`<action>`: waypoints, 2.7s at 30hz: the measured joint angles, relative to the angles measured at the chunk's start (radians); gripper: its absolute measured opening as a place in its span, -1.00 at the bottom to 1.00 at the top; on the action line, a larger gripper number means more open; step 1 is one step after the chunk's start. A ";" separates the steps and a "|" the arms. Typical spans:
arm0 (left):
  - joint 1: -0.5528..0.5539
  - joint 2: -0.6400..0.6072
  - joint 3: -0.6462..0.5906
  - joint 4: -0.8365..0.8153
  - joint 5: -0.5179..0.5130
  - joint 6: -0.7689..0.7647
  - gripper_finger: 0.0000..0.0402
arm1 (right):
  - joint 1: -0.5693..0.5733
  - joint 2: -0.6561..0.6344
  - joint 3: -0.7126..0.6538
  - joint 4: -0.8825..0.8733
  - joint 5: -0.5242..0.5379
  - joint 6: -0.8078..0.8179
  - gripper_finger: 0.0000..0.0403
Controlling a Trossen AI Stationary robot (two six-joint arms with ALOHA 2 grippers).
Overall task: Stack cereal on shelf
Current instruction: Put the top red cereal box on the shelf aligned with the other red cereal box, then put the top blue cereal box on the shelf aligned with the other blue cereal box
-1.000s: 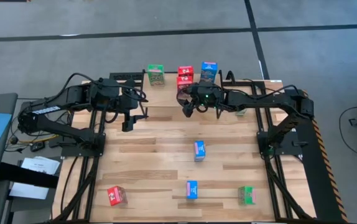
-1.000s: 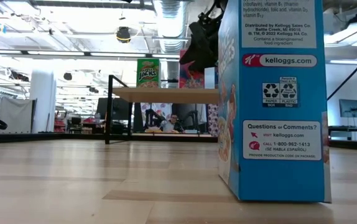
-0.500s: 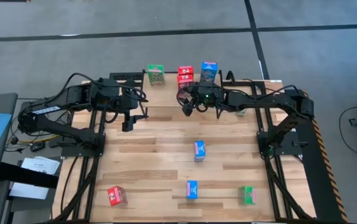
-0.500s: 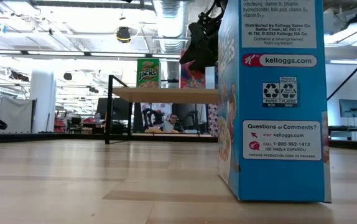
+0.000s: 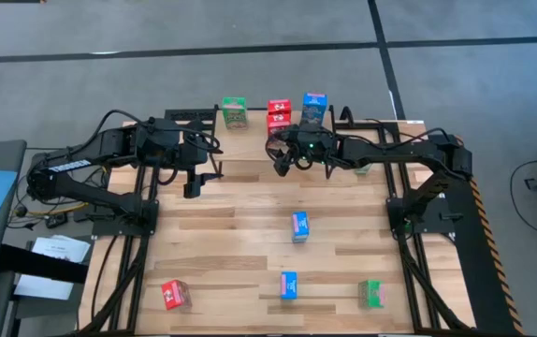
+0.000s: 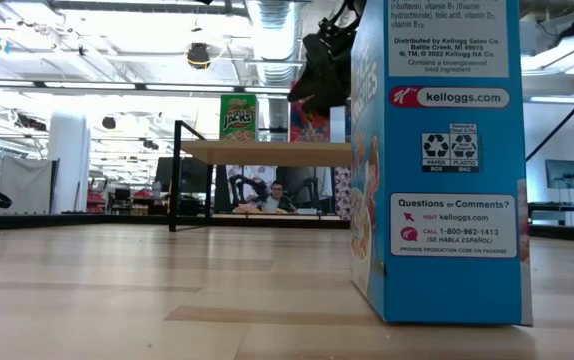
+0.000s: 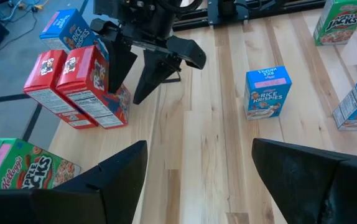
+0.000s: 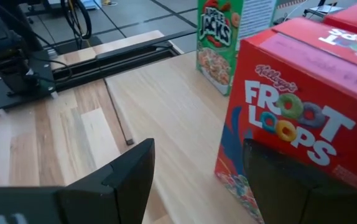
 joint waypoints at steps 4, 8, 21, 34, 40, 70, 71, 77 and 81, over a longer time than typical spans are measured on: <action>0.000 0.000 0.000 0.000 0.000 0.000 0.39 | 0.000 0.000 0.000 0.004 0.000 0.006 0.32; 0.000 0.000 0.000 0.000 0.000 0.000 0.39 | 0.003 0.000 0.000 0.018 0.000 0.006 0.32; 0.000 0.000 0.000 -0.012 0.000 0.000 0.39 | 0.060 -0.071 0.000 -0.054 -0.005 0.081 0.32; 0.000 0.000 0.000 -0.027 0.000 -0.023 0.39 | 0.072 -0.232 0.000 -0.221 -0.187 0.418 0.32; 0.000 0.000 0.000 -0.037 0.000 -0.026 0.39 | 0.088 -0.244 0.000 -0.217 -0.336 0.389 0.32; 0.000 0.000 0.000 -0.035 0.000 -0.103 0.39 | 0.160 -0.235 0.000 -0.135 -0.607 0.469 0.32; 0.000 0.000 0.000 -0.035 0.000 -0.109 0.39 | 0.164 -0.235 0.000 -0.133 -0.607 0.498 0.32; 0.000 0.000 0.000 -0.035 0.000 -0.129 0.39 | 0.201 -0.235 0.000 0.034 -0.607 0.529 0.32; 0.000 0.000 0.000 -0.035 0.000 -0.129 0.39 | 0.236 -0.235 0.000 0.210 -0.607 0.538 0.32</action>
